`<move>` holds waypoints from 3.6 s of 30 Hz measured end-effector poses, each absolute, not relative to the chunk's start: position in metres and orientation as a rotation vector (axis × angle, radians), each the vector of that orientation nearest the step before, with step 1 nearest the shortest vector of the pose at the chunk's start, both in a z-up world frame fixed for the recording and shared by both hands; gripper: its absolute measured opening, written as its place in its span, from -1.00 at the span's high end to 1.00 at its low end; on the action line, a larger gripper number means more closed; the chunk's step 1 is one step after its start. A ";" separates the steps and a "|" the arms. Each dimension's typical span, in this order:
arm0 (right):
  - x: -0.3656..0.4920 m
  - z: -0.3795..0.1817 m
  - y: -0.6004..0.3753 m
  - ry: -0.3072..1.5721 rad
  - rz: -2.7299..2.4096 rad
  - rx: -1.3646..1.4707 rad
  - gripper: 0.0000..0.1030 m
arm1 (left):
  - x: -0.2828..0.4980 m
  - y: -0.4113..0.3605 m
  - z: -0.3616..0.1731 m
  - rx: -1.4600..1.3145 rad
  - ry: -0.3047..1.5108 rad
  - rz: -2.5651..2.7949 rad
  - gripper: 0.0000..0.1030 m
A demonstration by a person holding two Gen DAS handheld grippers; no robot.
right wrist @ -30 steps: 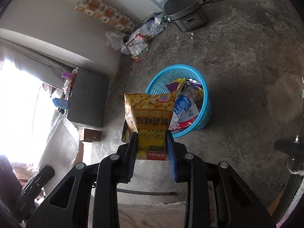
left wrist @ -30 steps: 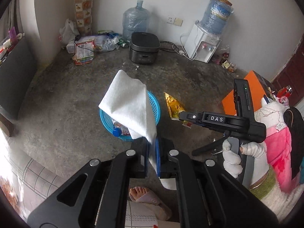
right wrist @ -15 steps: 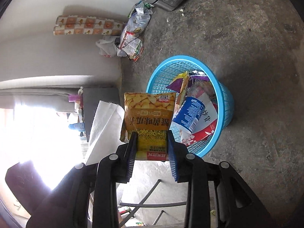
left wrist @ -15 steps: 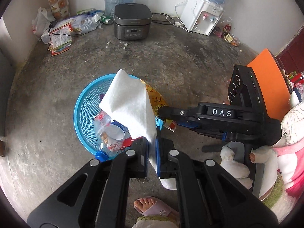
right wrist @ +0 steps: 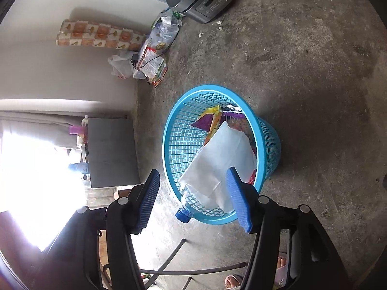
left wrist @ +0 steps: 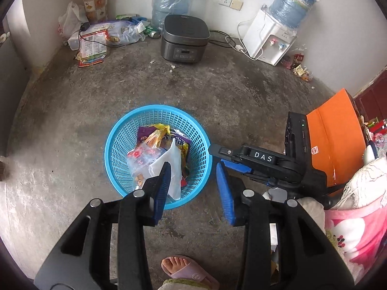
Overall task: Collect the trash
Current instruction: 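Return both grippers to the table toward the white cloth and gold box, then grasp the white cloth with the left gripper while the right gripper grasps the gold box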
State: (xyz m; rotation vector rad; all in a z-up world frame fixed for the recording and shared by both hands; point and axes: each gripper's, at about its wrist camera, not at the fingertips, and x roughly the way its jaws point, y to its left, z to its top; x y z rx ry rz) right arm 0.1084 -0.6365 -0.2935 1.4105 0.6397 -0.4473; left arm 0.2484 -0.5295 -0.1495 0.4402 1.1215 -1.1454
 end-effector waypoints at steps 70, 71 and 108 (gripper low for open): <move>0.187 -0.063 -0.104 1.135 0.413 0.385 0.54 | 0.129 0.091 -0.090 -0.049 0.946 -0.200 0.83; 0.186 -0.064 -0.109 1.133 0.400 0.399 0.54 | 0.126 0.095 -0.090 -0.066 0.952 -0.198 0.83; 0.178 -0.049 -0.074 1.097 0.398 0.017 -0.51 | 0.101 0.140 -0.092 -0.373 0.977 -0.319 0.48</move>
